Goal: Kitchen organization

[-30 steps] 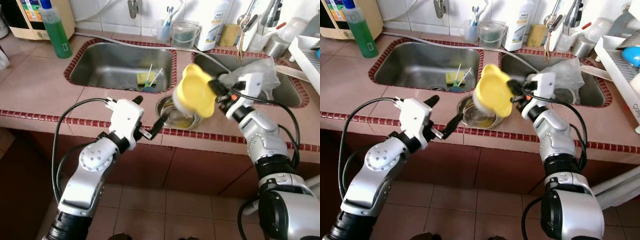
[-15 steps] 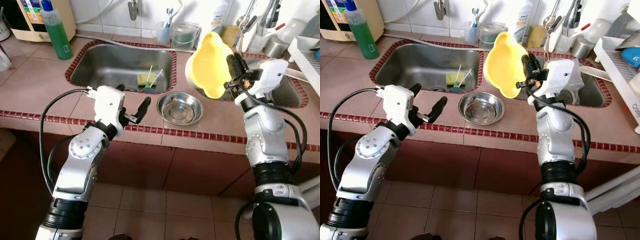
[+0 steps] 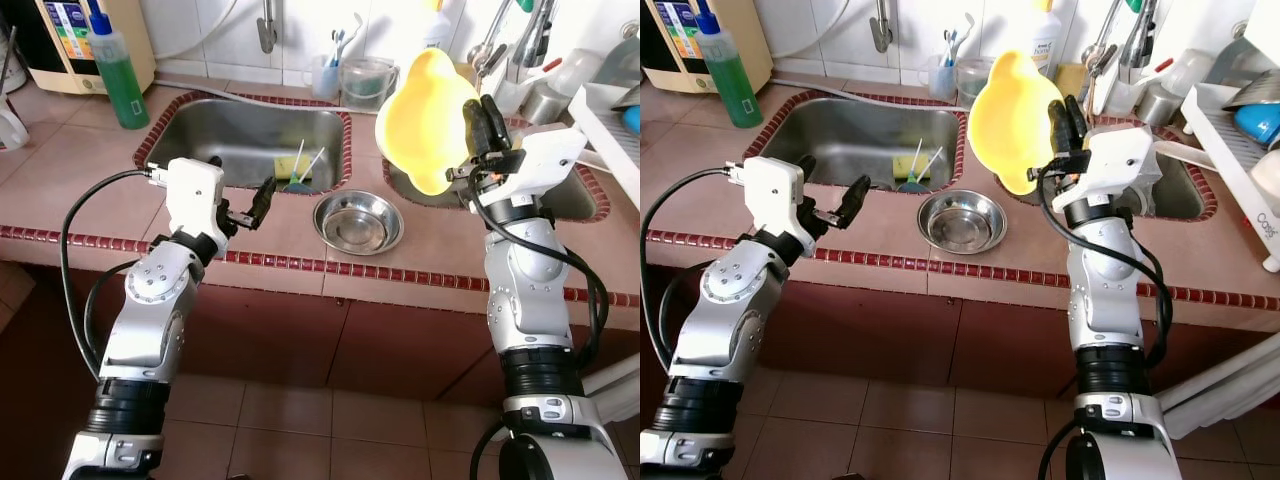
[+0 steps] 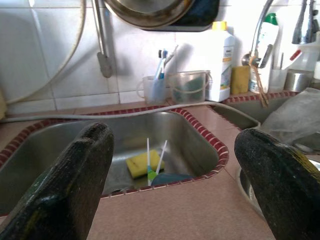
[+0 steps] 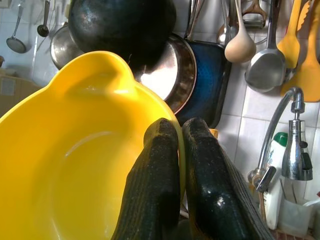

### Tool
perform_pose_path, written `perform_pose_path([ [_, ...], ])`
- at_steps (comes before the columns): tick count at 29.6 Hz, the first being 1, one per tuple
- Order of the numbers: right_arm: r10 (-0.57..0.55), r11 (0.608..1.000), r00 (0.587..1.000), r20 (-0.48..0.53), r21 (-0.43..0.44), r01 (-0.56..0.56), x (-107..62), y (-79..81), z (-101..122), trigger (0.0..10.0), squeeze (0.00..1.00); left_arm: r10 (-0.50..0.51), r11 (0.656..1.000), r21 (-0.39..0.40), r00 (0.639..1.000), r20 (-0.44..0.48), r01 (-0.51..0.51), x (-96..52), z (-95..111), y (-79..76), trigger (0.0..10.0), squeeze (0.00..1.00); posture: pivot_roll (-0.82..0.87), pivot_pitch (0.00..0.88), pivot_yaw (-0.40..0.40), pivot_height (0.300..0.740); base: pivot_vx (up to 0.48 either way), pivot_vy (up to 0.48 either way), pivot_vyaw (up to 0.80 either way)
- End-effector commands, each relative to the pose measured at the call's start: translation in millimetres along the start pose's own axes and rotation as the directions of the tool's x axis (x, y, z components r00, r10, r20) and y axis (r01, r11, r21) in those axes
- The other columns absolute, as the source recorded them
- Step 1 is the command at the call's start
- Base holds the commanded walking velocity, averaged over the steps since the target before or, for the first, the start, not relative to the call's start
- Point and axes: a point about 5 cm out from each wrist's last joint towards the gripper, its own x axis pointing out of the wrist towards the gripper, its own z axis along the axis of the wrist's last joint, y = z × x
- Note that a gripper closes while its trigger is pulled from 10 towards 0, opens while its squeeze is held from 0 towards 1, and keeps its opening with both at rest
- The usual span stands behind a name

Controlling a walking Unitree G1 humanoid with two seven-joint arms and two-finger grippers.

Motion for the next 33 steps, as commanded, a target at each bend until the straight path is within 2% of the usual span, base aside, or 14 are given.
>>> perform_pose_path([
  [1, -0.014, 1.0, 0.999, 0.033, -0.017, 0.015, -2.2, -2.0, 5.9, 10.0, 0.0, 0.004, 1.0, -0.008, 1.0, 0.011, -0.004, 2.9, 2.3, 1.2, 10.0, 0.0, -0.02, 0.0, -0.006, 0.74, 0.0, 0.0, 0.0],
  [21, -0.023, 0.999, 0.999, 0.026, -0.033, 0.024, -4.9, -5.4, 6.4, 10.0, 0.0, -0.034, 0.997, -0.07, 0.999, -0.015, 0.033, 3.3, -2.3, -4.0, 10.0, 0.0, -0.02, 0.006, -0.002, 0.74, 0.0, 0.0, 0.0],
  [33, -0.021, 0.999, 1.0, 0.023, -0.031, 0.022, -5.7, -5.1, 6.7, 10.0, 0.0, -0.041, 0.996, -0.081, 0.999, -0.027, 0.039, 2.9, -3.3, -5.2, 10.0, 0.0, -0.03, 0.014, -0.001, 0.74, 0.255, 0.0, 0.0],
])
